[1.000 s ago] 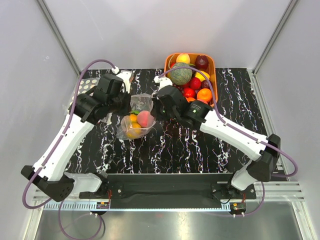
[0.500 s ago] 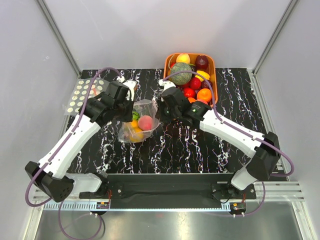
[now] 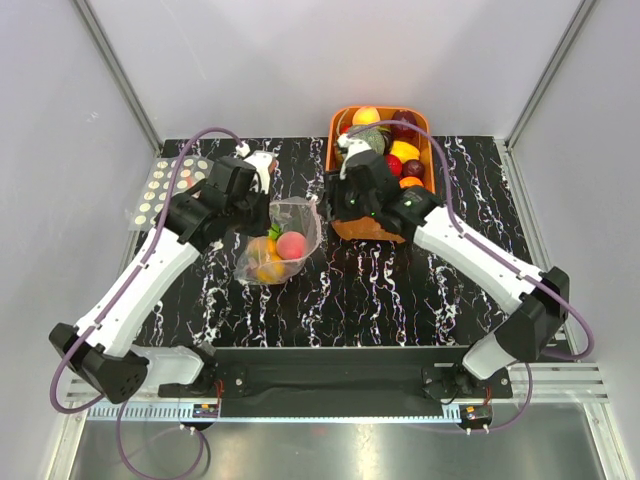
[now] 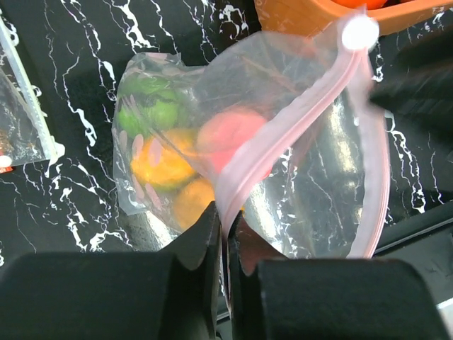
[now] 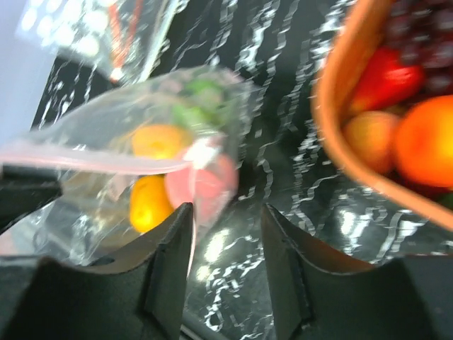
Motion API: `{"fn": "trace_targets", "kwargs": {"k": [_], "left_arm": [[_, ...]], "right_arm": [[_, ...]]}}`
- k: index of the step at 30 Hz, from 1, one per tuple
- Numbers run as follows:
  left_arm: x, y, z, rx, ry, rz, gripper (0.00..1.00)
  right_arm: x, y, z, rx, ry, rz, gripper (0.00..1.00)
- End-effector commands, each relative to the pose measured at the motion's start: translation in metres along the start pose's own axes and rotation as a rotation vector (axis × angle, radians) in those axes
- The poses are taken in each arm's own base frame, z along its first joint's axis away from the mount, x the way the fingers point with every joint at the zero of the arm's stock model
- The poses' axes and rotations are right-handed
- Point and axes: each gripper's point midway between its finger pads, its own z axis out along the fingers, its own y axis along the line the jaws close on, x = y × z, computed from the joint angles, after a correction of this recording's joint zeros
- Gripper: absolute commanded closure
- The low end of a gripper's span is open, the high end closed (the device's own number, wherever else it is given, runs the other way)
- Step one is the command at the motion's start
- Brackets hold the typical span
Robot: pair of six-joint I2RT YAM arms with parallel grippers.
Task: Place the food in the zip-top bag and seal the zipper
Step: Adjust the zipper food storage bag at the center of the board, then pick up the fake fruit from the bin.
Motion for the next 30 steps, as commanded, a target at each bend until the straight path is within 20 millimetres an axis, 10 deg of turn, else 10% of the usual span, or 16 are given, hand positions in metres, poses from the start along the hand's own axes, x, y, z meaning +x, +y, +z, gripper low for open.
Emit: {"fn": "trace_targets", "kwargs": {"k": [1, 12, 20, 30], "left_arm": [[-0.025, -0.003, 0.006, 0.0, -0.075, -0.016, 0.92], [-0.037, -0.015, 0.009, 0.055, -0.108, -0.027, 0.96], [-0.036, -0.02, 0.012, 0.095, -0.114, -0.006, 1.0], [-0.034, -0.022, 0.012, 0.11, -0.122, 0.007, 1.0]], "right_arm": [[-0.034, -0.022, -0.026, -0.002, -0.094, 0.01, 0.49], [-0.071, -0.14, -0.027, 0.223, -0.132, 0.089, 0.3], [-0.085, -0.246, 0.0, 0.493, -0.09, 0.082, 0.41], [-0.109, -0.314, 0.037, 0.707, 0.001, -0.135, 0.38]]}}
